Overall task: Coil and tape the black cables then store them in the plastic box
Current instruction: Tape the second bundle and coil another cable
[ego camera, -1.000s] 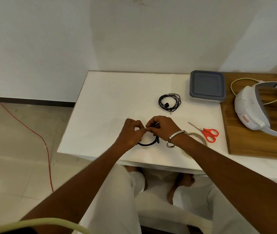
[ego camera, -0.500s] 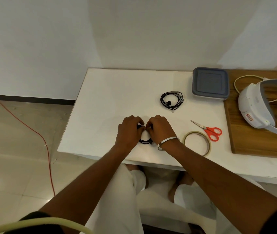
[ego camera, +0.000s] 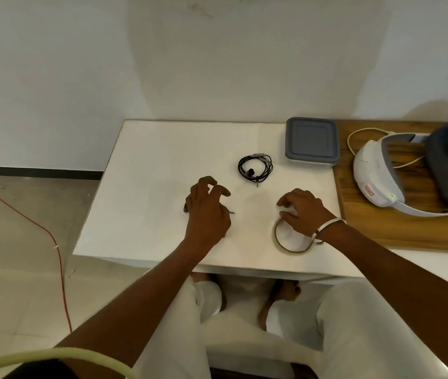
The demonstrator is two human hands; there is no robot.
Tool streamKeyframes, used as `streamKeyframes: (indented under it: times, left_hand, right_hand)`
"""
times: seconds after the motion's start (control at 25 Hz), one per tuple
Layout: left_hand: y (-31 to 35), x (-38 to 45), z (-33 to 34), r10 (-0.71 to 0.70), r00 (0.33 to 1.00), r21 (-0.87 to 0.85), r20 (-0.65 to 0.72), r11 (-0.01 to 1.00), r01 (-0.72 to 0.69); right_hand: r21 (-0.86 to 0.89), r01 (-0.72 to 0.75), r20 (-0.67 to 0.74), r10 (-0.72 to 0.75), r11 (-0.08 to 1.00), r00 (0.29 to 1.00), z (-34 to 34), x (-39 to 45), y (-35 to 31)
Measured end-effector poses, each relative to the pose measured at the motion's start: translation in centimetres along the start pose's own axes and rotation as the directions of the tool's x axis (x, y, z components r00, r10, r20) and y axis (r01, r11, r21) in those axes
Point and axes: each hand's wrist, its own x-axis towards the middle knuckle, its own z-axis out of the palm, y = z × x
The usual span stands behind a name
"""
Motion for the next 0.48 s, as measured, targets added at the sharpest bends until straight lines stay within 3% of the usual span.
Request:
streamKeyframes:
  times: [0.12,0.28,0.48]
  left_hand:
    - [1.9,-0.9,0.9,0.062,0.997,-0.065,0.035,0.996,-0.060]
    - [2.7,-2.2,2.1,0.072,0.987,-0.217,0.143,0.975,-0.040]
    - [3.4,-2.9,2.4,-0.005,0.944,-0.376,0.330,0.917,0.136]
  right_hand:
    - [-0.061,0.046,0.124,-0.038,0.997,0.992,-0.3,-0.9,1.1]
    - [-0.158,0.091,0.104,-0.075,0.983,0.992,-0.2,-1.0,0.9]
    - [0.028,0.096,0.025,-0.097,0.995,0.995,-0.6,-0.8,0.6]
